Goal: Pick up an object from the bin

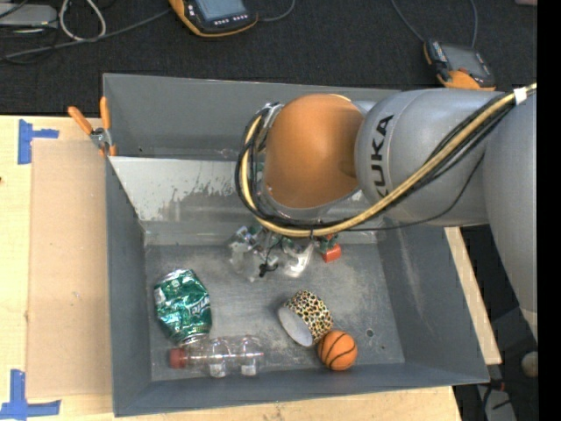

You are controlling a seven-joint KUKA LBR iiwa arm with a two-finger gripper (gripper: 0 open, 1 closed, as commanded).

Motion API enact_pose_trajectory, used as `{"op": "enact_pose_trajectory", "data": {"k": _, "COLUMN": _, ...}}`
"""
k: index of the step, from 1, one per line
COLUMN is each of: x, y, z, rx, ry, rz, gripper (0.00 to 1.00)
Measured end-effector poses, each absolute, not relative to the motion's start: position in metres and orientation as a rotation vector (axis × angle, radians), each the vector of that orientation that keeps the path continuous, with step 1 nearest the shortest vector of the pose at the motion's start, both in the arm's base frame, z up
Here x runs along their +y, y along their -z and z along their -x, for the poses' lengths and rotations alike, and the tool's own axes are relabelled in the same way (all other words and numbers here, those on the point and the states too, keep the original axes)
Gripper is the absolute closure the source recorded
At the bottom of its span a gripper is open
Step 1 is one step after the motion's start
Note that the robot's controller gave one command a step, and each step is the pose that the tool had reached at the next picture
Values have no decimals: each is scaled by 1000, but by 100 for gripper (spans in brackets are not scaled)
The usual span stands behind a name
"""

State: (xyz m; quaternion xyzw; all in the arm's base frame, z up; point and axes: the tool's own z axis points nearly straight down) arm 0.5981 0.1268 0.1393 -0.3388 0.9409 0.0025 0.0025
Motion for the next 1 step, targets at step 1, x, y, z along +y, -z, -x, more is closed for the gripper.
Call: {"op": "enact_pose_trajectory", "data": {"k": 1, "x": 127, "y": -156, "z": -597, "rx": 2955, "ry": -10, "rz": 1061, "gripper": 100}}
